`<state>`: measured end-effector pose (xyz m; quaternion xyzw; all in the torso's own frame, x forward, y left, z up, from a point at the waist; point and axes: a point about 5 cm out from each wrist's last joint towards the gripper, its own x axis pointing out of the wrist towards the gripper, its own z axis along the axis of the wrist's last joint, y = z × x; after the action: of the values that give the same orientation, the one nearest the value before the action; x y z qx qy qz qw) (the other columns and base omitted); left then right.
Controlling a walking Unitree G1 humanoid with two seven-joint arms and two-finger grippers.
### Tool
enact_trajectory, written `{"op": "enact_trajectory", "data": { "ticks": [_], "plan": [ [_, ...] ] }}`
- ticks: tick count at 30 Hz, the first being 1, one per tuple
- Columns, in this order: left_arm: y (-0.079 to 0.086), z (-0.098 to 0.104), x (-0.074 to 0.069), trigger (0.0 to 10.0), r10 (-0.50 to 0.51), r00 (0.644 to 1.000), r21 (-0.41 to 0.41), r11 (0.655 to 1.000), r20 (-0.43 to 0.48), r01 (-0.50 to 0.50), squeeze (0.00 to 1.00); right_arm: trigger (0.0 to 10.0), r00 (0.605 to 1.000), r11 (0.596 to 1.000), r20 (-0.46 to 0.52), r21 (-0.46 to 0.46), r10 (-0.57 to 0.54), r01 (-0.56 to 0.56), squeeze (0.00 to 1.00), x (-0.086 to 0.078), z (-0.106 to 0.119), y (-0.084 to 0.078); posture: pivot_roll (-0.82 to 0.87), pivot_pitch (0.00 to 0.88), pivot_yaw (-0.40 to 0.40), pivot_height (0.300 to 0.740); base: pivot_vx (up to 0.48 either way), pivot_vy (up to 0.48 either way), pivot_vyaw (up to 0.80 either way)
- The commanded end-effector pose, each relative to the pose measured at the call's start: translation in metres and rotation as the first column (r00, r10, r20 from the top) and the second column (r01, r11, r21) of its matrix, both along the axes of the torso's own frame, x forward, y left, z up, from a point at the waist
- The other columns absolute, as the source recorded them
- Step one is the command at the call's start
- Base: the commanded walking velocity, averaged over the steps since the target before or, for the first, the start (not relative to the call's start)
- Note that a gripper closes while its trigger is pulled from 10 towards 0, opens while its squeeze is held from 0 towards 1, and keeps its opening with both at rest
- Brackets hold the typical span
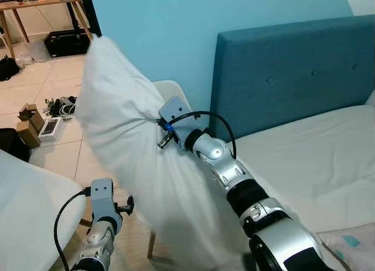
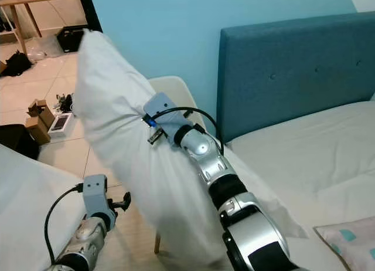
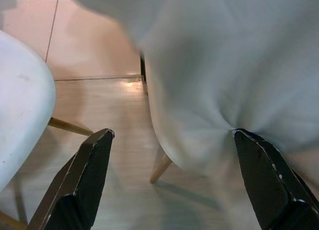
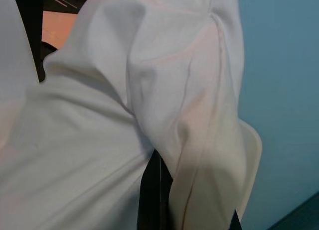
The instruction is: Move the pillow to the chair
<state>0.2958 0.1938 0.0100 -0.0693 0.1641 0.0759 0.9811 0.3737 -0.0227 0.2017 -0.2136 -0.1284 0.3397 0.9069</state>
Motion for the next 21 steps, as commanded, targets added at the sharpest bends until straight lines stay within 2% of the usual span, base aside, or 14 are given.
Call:
{"op": "enact_trajectory", "data": {
  "ticks": [1, 6, 15, 16, 21],
  "plan": [
    [0.004, 0.006, 0.004, 10.0, 0.005, 0.999, 0.002, 1.000, 0.034, -0.005, 0.00, 10.0, 0.993, 0.998, 0.112, 0.052, 0.020, -0.026, 0.00, -0.002, 0.023, 0.006, -0.04, 0.071, 0.013, 0.665, 0.000, 0.000, 0.00],
    [-0.007, 0.013, 0.011, 10.0, -0.025, 0.997, -0.001, 1.000, 0.072, 0.025, 0.00, 10.0, 0.993, 0.998, 0.115, 0.058, 0.026, -0.033, 0.00, -0.003, 0.019, 0.006, -0.04, 0.070, 0.012, 0.635, 0.000, 0.000, 0.00],
    [-0.019, 0.012, 0.011, 10.0, -0.053, 0.996, -0.021, 0.998, 0.072, 0.054, 0.00, 10.0, 0.987, 0.997, 0.151, 0.055, 0.048, -0.057, 0.00, -0.003, 0.027, 0.010, -0.04, 0.069, 0.012, 0.595, 0.000, 0.000, 0.00],
    [-0.023, 0.012, 0.011, 10.0, -0.065, 0.995, -0.026, 0.997, 0.075, 0.067, 0.00, 10.0, 0.983, 0.997, 0.172, 0.029, 0.060, -0.066, 0.00, -0.003, 0.029, 0.012, -0.04, 0.064, 0.008, 0.585, 0.000, 0.000, 0.00],
    [-0.027, 0.012, 0.011, 10.0, -0.075, 0.994, -0.030, 0.997, 0.080, 0.078, 0.00, 10.0, 0.980, 0.997, 0.186, 0.011, 0.071, -0.074, 0.00, -0.003, 0.031, 0.015, -0.03, 0.063, 0.007, 0.565, 0.000, 0.000, 0.00]
  ]
}}
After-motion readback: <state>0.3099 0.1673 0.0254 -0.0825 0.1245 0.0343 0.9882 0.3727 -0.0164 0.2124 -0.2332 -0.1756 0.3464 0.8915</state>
